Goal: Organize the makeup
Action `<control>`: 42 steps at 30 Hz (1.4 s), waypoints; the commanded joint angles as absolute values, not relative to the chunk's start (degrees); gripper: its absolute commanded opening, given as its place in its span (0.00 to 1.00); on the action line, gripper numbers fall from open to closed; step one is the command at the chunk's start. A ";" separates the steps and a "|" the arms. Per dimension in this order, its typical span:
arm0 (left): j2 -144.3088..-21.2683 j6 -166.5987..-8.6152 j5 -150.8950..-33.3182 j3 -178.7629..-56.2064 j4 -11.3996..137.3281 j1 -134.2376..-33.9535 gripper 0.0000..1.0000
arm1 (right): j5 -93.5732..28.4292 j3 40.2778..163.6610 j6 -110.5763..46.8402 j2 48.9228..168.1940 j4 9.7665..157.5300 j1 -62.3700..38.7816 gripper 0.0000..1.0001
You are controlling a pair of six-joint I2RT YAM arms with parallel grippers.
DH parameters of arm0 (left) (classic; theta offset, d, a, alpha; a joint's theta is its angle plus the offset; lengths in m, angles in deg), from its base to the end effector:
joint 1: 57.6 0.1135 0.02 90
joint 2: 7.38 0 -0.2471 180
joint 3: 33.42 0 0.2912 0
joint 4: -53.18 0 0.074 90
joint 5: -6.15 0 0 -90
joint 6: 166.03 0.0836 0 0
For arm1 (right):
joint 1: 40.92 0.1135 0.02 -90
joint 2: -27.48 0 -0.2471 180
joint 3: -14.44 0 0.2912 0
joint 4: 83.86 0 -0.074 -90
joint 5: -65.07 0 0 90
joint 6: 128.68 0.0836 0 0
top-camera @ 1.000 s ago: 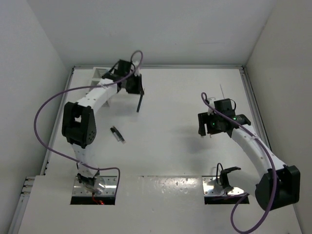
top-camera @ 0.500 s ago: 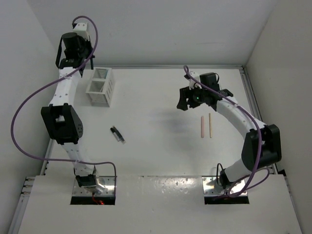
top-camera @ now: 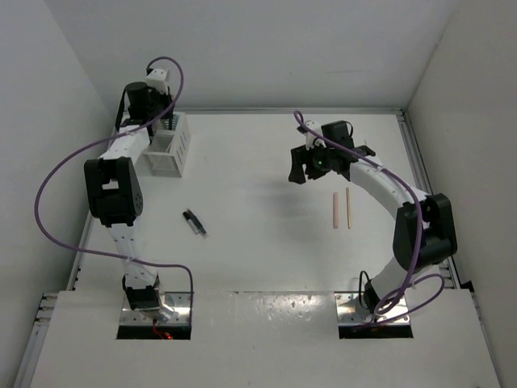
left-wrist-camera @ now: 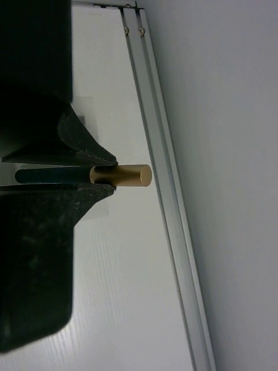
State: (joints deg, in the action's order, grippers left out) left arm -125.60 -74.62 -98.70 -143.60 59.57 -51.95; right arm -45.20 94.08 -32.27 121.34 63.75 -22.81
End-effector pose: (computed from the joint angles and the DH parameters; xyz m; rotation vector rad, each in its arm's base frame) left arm 0.5744 0.0353 0.2519 0.1156 1.8129 -0.1488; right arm 0.3936 0.1592 0.1777 -0.4149 2.3731 0.6228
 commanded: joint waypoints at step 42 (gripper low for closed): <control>-116.37 -70.23 -101.69 -152.19 77.46 -49.50 0.53 | -28.81 141.04 -42.99 163.97 35.11 -53.05 0.58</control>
State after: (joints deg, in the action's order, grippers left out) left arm -118.47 -69.48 -101.06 -148.82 77.60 -49.26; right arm -28.18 139.94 -40.29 163.31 34.60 -54.22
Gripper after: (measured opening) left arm 0.534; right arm 0.588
